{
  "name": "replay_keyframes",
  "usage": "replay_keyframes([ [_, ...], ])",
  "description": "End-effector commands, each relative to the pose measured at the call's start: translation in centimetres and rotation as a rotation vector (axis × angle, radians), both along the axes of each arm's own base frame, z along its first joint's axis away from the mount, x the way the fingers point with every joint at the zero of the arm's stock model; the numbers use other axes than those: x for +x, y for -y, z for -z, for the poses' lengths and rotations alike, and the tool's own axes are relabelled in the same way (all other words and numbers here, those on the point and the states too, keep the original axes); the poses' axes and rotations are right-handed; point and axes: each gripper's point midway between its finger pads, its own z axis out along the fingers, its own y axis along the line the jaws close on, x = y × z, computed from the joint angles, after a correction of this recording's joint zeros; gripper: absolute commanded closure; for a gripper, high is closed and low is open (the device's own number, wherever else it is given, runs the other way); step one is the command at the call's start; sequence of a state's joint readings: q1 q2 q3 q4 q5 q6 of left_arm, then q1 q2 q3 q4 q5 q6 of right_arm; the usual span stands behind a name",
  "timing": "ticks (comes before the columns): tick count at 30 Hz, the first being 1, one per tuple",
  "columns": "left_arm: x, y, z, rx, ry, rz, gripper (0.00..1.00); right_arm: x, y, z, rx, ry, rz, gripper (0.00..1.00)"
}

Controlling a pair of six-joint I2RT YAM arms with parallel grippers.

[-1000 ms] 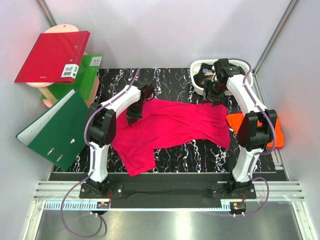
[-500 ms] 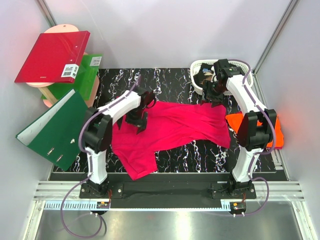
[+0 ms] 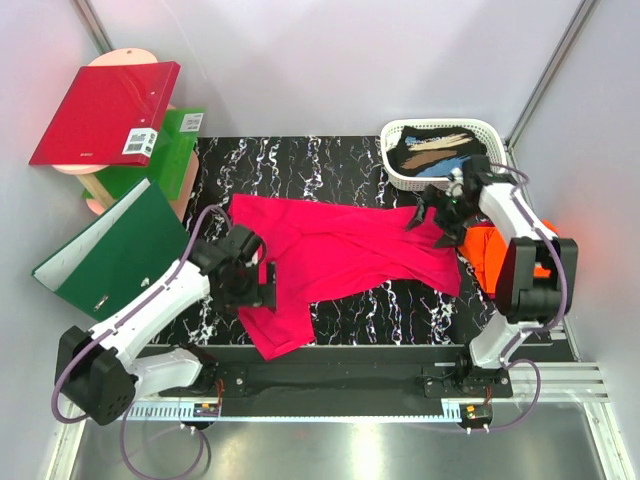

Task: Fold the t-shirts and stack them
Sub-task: Fold the flattened tshirt in 1/3 of the way

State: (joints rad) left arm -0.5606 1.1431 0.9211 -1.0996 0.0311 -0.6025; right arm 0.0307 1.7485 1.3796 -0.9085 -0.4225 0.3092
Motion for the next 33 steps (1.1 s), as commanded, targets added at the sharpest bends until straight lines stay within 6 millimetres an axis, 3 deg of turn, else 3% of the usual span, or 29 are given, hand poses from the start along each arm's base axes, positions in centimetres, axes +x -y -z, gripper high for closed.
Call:
replay_keyframes([
  [1, -2.1, 2.8, 1.4, -0.187, -0.091, -0.017, 0.01, -0.2, 0.9, -2.4, 0.137, 0.096, 0.088, 0.00],
  [5, -3.7, 3.8, 3.7, -0.274, -0.142, -0.055, 0.01, -1.5, 1.9, -3.2, 0.127, 0.138, 0.115, 0.00],
  [8, -5.6, 2.9, 6.2, -0.259, -0.199, -0.101, 0.03, -2.4, 2.0, -3.2, 0.129, 0.145, 0.130, 0.00],
  [16, -6.0, 2.6, 7.9, -0.236, -0.217, -0.171, 0.17, -5.1, 2.7, -1.1, 0.079, 0.071, 0.183, 0.00],
  [19, -5.4, 2.5, 8.6, -0.185, -0.226, -0.159, 0.32, -5.4, 2.7, -0.9, 0.077, 0.055, 0.187, 0.00],
  [20, -4.9, 2.8, 8.5, -0.186, -0.214, -0.142, 0.51, -5.3, 2.7, -0.8, 0.075, 0.052, 0.186, 0.00],
  [24, -4.5, 3.2, 9.5, -0.137, -0.252, -0.110, 1.00, -4.8, 2.9, -1.4, 0.067, 0.069, 0.183, 0.00],
  [33, -3.0, 2.7, 7.3, -0.081, -0.177, -0.096, 0.98, -4.4, 3.1, -1.5, 0.067, 0.066, 0.186, 0.00],
])
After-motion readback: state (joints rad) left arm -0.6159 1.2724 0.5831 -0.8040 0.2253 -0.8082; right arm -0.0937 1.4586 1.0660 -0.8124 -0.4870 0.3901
